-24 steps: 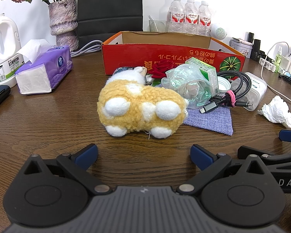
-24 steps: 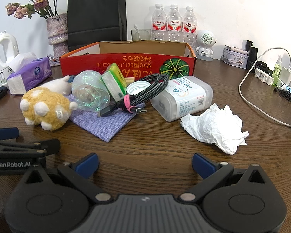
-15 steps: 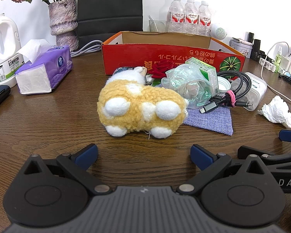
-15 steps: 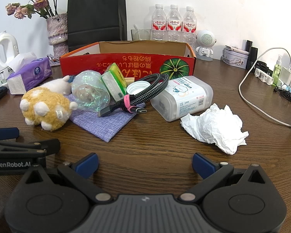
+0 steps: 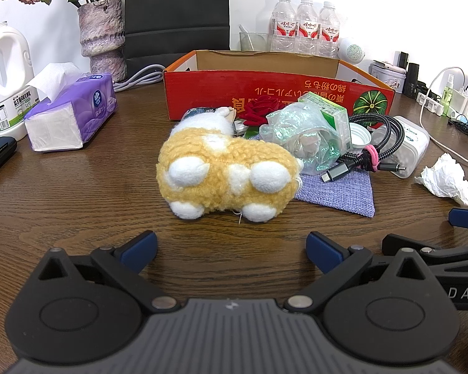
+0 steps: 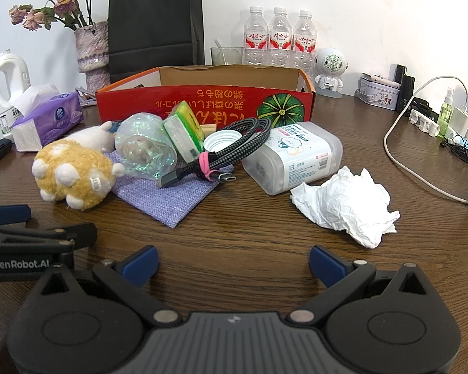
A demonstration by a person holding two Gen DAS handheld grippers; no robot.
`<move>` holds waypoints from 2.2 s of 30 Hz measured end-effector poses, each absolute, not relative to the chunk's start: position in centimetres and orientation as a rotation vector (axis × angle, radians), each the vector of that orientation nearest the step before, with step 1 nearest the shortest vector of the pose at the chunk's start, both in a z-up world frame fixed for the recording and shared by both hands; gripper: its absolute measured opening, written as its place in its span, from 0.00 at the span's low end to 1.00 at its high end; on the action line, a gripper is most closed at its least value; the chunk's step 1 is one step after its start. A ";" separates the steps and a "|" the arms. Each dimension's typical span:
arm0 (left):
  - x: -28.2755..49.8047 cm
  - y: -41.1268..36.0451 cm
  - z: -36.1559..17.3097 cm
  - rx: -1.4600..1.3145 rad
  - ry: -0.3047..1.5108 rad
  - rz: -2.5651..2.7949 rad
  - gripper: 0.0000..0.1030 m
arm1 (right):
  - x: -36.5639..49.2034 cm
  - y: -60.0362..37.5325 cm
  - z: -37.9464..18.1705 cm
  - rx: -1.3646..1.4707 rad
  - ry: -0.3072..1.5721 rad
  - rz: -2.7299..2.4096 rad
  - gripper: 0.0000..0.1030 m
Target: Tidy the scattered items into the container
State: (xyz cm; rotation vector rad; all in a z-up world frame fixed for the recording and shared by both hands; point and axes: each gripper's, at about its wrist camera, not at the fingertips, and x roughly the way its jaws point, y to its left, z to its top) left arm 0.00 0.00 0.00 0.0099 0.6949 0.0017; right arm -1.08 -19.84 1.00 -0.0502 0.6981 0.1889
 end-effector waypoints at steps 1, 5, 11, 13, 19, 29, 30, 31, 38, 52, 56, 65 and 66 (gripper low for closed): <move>0.0 0.0 0.0 0.010 0.695 0.002 1.00 | -1.1 -19.8 1.0 -0.050 0.698 0.189 1.00; 0.0 0.0 0.0 0.010 0.695 0.002 1.00 | -1.1 -19.8 1.0 -0.050 0.698 0.189 1.00; 0.0 0.0 0.0 0.010 0.695 0.001 1.00 | -1.0 -19.8 1.0 -0.050 0.698 0.189 1.00; 0.0 0.0 0.0 0.010 0.695 0.001 1.00 | -1.0 -19.8 1.0 -0.050 0.698 0.189 1.00; 0.0 0.0 0.0 0.010 0.695 0.001 1.00 | -1.1 -19.8 1.0 -0.050 0.698 0.189 1.00; 0.0 0.0 0.0 0.010 0.695 0.001 1.00 | -1.1 -19.8 1.0 -0.050 0.698 0.189 1.00; 0.0 0.0 0.0 0.010 0.695 0.001 1.00 | -1.1 -19.8 1.0 -0.050 0.698 0.189 1.00; 0.0 0.0 0.0 0.010 0.695 0.001 1.00 | -1.1 -19.8 1.0 -0.050 0.698 0.189 1.00; 0.3 0.0 -0.1 0.008 0.695 0.009 1.00 | -0.9 -19.8 1.1 -0.044 0.698 0.172 1.00; -2.9 1.6 3.8 0.105 0.330 -0.128 1.00 | -1.4 -22.7 3.9 -0.035 0.564 0.166 0.84; 2.2 3.0 3.3 0.057 0.478 -0.119 1.00 | 0.6 -24.9 4.4 -0.053 0.546 0.080 0.83; 7.3 5.5 2.3 -0.112 0.658 -0.074 0.92 | 3.4 -26.5 1.8 -0.027 0.658 0.087 0.25; 7.4 5.9 2.1 -0.136 0.670 -0.079 0.76 | 3.3 -26.3 1.6 -0.038 0.656 0.093 0.25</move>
